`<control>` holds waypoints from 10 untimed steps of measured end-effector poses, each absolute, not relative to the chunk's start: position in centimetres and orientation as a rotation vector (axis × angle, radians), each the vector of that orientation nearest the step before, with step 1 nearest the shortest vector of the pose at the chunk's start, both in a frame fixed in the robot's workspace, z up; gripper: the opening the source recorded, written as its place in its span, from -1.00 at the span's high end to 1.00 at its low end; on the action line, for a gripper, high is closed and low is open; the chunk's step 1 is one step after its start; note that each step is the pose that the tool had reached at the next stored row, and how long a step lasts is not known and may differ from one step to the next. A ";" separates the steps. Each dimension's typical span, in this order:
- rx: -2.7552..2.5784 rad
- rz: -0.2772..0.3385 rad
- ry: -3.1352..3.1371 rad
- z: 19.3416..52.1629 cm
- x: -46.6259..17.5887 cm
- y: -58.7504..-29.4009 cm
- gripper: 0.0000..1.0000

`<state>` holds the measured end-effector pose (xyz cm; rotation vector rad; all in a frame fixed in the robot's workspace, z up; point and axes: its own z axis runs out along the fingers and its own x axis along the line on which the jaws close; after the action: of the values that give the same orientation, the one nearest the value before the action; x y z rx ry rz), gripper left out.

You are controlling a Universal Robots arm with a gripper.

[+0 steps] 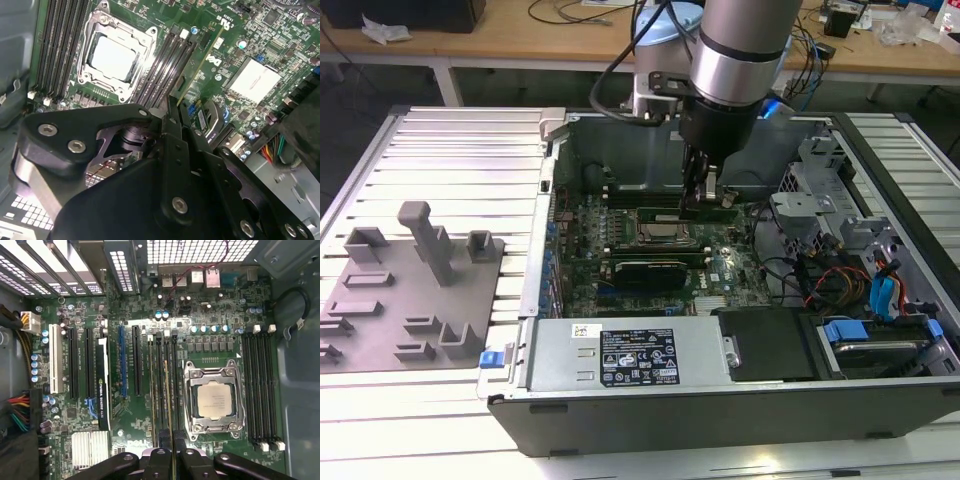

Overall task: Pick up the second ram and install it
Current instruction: 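Insert the second ram into the second slot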

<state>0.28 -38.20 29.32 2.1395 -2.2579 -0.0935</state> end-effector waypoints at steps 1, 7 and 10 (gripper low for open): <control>2.139 -0.093 -2.258 29.2 0.3 -38.2 0.73; 2.139 -0.094 -2.258 28.4 0.3 -38.2 0.73; 2.139 -0.094 -2.258 28.0 0.2 -38.2 0.73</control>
<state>0.22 -38.20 28.02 2.1394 -2.2580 -0.0935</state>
